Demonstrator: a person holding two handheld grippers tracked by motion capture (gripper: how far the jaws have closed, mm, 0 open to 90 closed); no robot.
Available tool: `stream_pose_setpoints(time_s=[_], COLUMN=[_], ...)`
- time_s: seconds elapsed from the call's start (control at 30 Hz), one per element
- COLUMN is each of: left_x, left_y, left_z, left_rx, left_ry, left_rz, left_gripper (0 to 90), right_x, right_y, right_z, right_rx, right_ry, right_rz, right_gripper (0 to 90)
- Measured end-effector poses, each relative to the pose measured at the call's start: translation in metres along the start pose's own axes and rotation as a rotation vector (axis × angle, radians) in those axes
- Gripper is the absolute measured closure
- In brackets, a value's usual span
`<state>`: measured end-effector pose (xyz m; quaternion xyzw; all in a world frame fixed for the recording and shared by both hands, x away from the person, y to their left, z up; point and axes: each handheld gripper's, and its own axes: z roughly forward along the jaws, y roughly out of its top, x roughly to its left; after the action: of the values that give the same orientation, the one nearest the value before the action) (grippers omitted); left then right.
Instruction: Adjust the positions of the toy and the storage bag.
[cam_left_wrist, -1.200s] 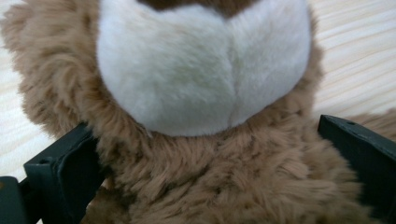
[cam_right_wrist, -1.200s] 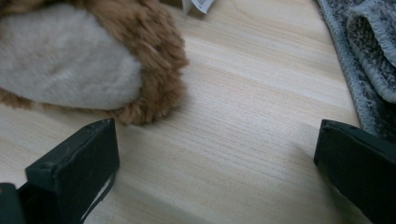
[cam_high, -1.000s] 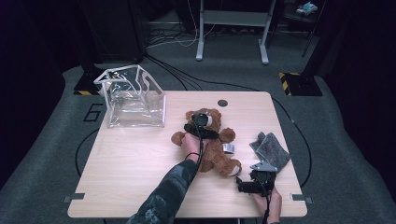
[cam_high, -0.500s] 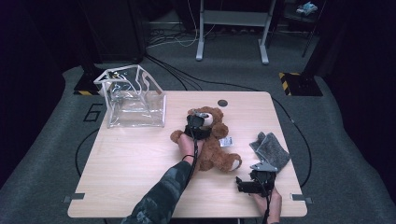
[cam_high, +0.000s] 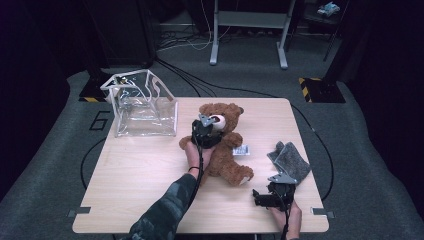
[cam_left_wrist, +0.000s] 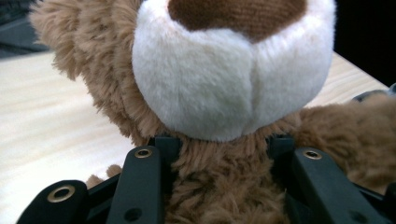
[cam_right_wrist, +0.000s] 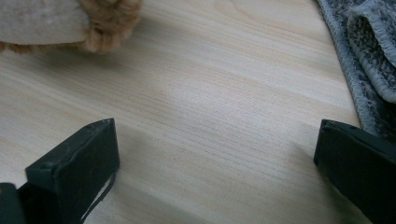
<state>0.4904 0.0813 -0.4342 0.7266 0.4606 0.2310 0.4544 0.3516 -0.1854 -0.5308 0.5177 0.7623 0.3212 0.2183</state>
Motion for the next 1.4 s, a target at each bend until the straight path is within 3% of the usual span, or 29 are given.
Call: stream_pose_setpoints(time_s=[0.1,0.37,0.83,1.13,1.4], left_x=[0.003,0.014,0.028,0.046,0.063], left_y=[0.002,0.006,0.016,0.013,0.006], left_z=[-0.010,-0.037,-0.076,-0.100,-0.120], left_rx=[-0.027,-0.123,-0.215,-0.239,-0.224], left_ry=[-0.006,-0.024,-0.031,-0.023,0.004], left_rz=[0.027,0.048,0.086,0.099,0.103], left_gripper=[61.0,61.0,61.0,60.9,60.9], right_x=[0.000,0.000,0.000,0.000,0.000], right_y=[0.000,0.000,0.000,0.000,0.000], right_z=[0.000,0.000,0.000,0.000,0.000], right_rx=[-0.001,0.000,0.002,0.002,0.003], right_ry=[0.000,-0.001,0.001,0.001,0.001], right_rz=[0.000,0.002,-0.001,-0.004,-0.001], right_gripper=[0.0,0.0,0.0,0.0,0.0])
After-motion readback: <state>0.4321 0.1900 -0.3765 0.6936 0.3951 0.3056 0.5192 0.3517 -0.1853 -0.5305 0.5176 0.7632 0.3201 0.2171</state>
